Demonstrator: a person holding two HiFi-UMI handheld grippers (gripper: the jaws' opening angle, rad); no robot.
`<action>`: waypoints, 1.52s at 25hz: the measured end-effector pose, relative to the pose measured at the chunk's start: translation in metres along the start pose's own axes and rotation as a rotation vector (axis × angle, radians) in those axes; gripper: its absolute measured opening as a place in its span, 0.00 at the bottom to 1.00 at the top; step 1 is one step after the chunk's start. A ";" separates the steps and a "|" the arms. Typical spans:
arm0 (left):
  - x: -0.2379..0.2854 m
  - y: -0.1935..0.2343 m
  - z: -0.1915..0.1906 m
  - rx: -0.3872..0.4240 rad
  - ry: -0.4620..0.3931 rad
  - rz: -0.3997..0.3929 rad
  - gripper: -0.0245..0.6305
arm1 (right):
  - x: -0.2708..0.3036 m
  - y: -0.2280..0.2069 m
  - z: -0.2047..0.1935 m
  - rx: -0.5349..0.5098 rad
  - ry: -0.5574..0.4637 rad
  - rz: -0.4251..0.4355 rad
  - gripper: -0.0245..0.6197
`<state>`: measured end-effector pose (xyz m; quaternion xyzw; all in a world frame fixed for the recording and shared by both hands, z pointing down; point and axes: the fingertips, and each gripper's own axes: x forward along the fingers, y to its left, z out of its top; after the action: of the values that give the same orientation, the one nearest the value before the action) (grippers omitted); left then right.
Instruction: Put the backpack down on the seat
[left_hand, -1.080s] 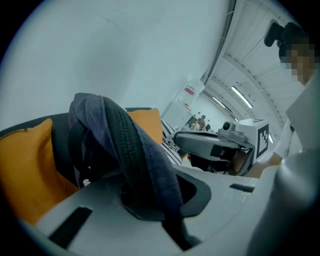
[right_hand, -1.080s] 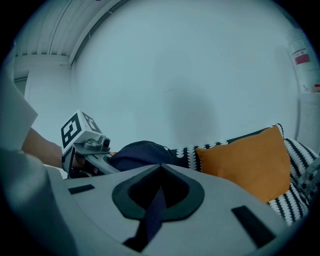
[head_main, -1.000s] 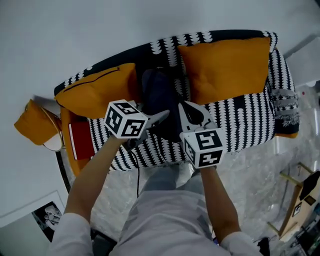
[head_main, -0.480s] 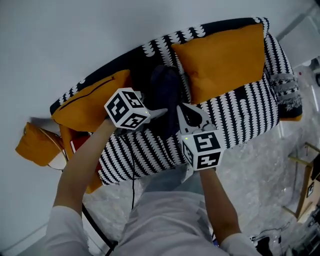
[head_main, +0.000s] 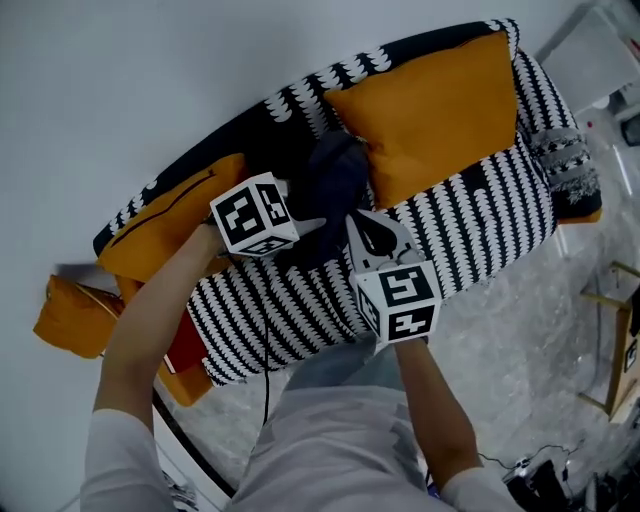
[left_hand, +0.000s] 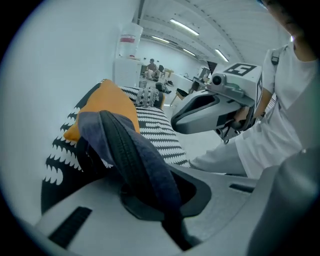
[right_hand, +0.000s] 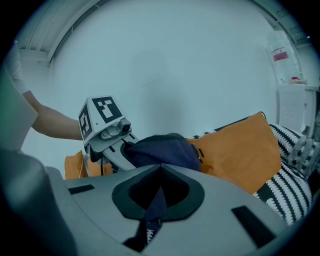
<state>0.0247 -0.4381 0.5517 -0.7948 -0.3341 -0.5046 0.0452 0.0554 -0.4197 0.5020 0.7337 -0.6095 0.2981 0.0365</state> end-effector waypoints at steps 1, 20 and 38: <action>0.002 0.000 -0.001 0.029 0.018 -0.006 0.05 | 0.001 -0.001 -0.001 0.002 0.002 -0.002 0.04; 0.022 0.074 -0.037 0.032 0.118 0.129 0.05 | 0.024 -0.006 -0.015 0.013 0.030 -0.009 0.04; 0.017 0.140 -0.076 -0.369 0.047 0.386 0.06 | 0.050 -0.002 -0.012 0.002 0.053 0.018 0.04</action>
<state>0.0514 -0.5694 0.6407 -0.8266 -0.0776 -0.5574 0.0026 0.0563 -0.4580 0.5360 0.7201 -0.6145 0.3186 0.0493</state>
